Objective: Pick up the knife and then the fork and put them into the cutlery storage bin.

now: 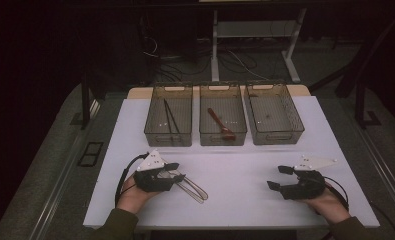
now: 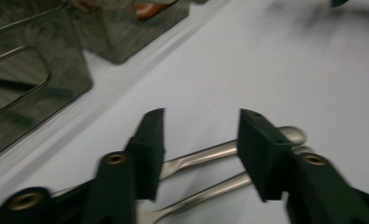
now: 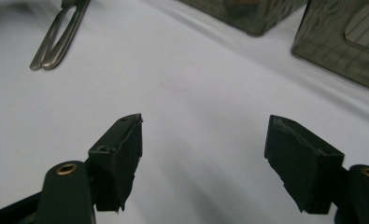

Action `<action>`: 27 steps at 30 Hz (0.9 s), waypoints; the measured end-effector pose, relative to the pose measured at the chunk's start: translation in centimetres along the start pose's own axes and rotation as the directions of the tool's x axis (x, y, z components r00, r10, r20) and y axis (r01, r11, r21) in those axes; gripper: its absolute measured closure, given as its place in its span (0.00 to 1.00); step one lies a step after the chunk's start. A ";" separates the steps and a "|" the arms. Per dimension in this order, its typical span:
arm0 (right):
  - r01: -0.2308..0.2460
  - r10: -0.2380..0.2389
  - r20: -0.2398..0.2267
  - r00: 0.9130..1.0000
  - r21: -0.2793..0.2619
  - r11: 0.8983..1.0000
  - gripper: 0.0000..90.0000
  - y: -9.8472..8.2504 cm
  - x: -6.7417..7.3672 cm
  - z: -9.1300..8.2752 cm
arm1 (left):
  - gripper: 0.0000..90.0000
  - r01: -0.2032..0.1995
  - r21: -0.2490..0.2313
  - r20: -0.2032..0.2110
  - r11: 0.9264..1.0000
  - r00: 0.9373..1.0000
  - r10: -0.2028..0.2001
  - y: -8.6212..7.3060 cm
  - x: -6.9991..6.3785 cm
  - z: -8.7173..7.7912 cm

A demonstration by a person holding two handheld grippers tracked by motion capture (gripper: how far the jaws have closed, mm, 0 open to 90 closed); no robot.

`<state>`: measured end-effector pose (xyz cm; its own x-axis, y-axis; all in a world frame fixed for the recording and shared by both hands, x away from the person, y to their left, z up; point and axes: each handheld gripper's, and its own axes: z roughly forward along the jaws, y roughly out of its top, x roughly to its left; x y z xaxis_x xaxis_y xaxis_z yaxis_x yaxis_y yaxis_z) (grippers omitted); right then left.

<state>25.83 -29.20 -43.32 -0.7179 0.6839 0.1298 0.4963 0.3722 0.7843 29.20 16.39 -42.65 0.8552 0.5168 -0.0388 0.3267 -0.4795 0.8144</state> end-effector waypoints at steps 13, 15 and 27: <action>-0.003 0.003 -0.002 1.000 0.000 1.000 0.30 -0.3 0.0 0.0 | 0.99 -0.055 0.194 0.013 0.979 0.998 0.053 -1.0 1.2 1.4; -0.003 0.003 0.001 1.000 -0.002 1.000 0.30 -0.3 0.0 -0.1 | 0.99 -0.060 0.200 0.004 0.978 0.998 0.060 -1.1 1.2 1.5; 0.001 -0.001 -0.001 1.000 0.002 1.000 0.30 -0.3 -0.1 -0.1 | 0.99 -0.077 0.257 0.035 0.963 0.997 0.070 -1.7 0.5 -0.1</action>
<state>25.67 -29.40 -43.54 -0.7188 0.6831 0.1296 0.4968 0.3742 0.7831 29.07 17.50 -43.99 0.8894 0.4571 -0.0016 0.3526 -0.6838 0.6388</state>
